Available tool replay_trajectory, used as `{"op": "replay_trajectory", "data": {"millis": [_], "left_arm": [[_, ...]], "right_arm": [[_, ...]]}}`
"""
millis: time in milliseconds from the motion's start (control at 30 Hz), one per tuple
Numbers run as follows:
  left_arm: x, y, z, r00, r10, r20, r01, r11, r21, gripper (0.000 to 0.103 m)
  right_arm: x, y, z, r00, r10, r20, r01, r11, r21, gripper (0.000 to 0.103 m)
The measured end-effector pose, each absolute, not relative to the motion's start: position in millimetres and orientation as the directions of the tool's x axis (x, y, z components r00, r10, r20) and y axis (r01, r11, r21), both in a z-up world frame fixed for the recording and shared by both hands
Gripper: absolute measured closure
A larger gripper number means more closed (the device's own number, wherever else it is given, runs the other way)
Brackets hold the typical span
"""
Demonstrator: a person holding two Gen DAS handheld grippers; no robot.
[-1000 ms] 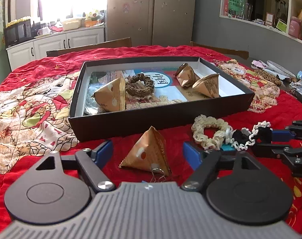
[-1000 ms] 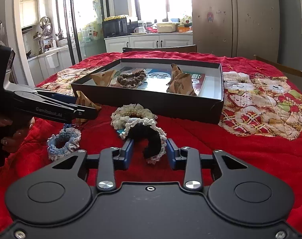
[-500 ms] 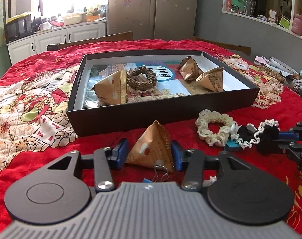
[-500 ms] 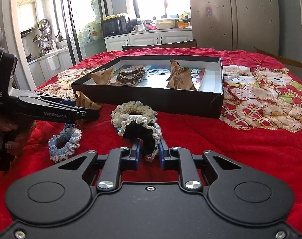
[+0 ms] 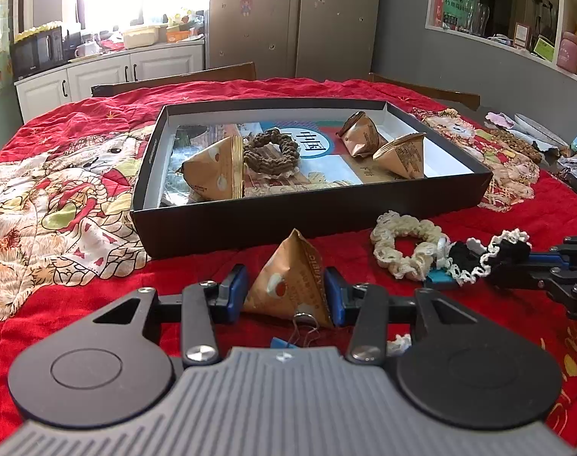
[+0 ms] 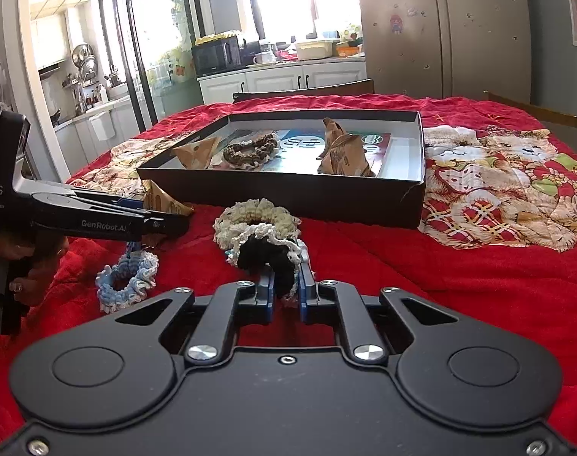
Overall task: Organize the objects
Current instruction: 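Grasp a brown paper packet with the left tool while the right tool grasps the white-lace black scrunchie, then carry the paper packet with the left tool while the right tool carries the scrunchie over the box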
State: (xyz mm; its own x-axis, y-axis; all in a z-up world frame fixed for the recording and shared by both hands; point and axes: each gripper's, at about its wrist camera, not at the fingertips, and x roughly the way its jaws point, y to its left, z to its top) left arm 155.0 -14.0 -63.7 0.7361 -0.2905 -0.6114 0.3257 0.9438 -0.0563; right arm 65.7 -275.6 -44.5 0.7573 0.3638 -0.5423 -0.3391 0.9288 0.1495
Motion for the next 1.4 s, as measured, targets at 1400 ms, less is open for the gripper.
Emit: {"op": "replay_trajectory", "data": {"millis": [1400], "left_arm": [[131, -16, -34, 0.755, -0.348, -0.555, 0.37, 0.926, -0.077, 0.056]], "right_arm": [[53, -276, -12, 0.788, 0.393, -0.474, -0.365, 0.918, 0.154, 0.092]]}}
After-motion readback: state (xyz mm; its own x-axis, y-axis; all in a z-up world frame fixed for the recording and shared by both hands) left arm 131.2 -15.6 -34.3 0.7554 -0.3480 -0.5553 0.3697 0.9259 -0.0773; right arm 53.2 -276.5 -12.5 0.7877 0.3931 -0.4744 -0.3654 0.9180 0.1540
